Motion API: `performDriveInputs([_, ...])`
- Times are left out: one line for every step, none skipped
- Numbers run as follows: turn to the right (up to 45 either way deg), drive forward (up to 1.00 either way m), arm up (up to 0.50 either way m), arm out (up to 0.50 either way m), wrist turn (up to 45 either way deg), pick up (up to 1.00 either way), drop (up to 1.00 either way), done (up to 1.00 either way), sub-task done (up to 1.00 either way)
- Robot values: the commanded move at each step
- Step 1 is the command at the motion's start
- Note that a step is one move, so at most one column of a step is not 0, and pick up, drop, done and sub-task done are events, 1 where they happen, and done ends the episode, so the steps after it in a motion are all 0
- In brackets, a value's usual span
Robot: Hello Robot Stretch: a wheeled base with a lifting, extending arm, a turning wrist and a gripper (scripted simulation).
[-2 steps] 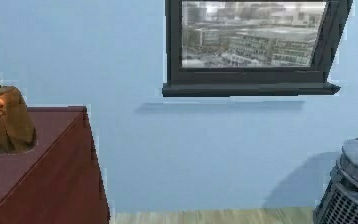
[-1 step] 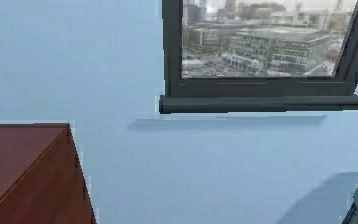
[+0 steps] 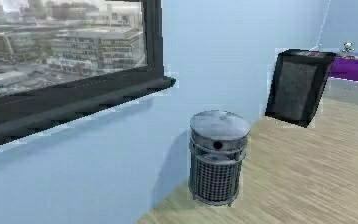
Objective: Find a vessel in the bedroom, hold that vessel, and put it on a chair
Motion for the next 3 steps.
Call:
performDriveInputs([42.0,0.00,0.00,0.00,0.0,0.00,0.00,0.00,0.00])
performDriveInputs([0.0,0.55,0.00,0.00,0.0,0.00,0.00,0.00,0.00])
performDriveInputs([-12.0,0.00,0.00,0.00,0.0,0.00,0.00,0.00,0.00])
